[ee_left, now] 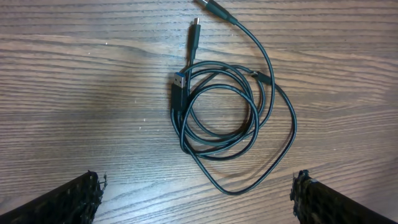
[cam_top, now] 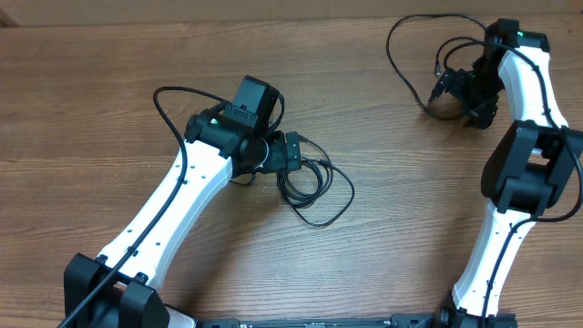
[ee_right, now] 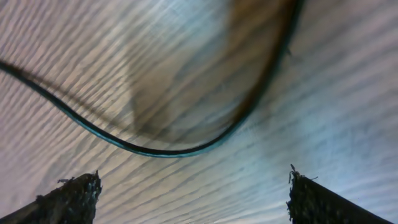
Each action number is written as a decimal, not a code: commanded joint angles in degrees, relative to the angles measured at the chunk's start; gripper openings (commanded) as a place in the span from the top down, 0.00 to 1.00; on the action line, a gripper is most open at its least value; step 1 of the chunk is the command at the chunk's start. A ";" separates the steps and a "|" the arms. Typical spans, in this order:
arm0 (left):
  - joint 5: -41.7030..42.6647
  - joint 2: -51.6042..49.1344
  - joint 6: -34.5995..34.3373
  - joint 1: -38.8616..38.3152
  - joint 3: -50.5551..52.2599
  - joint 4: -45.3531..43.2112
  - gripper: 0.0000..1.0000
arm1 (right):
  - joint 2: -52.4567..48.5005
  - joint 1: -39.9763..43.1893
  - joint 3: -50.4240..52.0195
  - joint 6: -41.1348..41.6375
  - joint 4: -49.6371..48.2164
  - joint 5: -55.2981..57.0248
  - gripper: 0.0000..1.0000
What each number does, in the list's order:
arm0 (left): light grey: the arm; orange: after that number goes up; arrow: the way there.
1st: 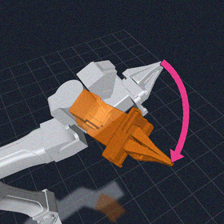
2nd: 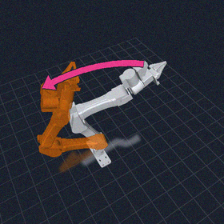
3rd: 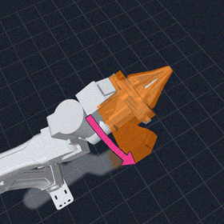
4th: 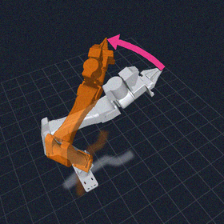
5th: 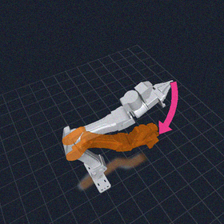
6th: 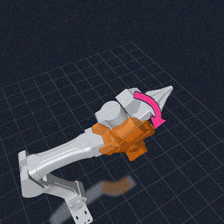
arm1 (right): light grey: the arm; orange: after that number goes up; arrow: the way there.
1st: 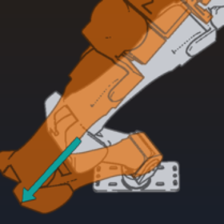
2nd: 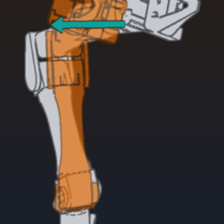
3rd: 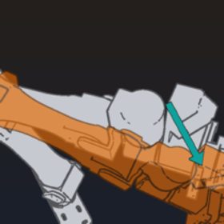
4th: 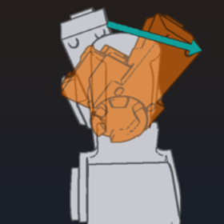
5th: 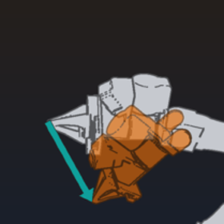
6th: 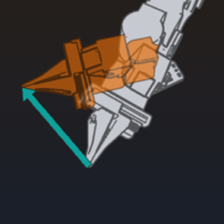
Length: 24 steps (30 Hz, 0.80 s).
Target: Untangle cables
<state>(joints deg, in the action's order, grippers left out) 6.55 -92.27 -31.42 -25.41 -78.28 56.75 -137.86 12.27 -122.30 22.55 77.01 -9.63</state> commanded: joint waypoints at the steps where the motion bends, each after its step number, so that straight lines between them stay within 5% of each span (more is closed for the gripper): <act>1: -0.79 0.02 -0.35 0.31 0.13 -0.04 0.00 | 0.22 -0.20 -1.42 15.87 0.96 1.70 0.06; 8: -0.79 0.02 -0.35 0.31 0.13 -0.04 0.00 | 0.20 -0.70 -1.07 36.87 0.42 12.85 0.05; 24: -0.79 0.02 -0.35 0.31 0.13 -0.04 0.00 | 0.13 -1.05 6.99 37.66 -7.02 11.91 0.33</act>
<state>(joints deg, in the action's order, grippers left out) 6.57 -92.27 -31.42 -25.41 -78.28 56.77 -137.86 11.57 -116.11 59.61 70.83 1.74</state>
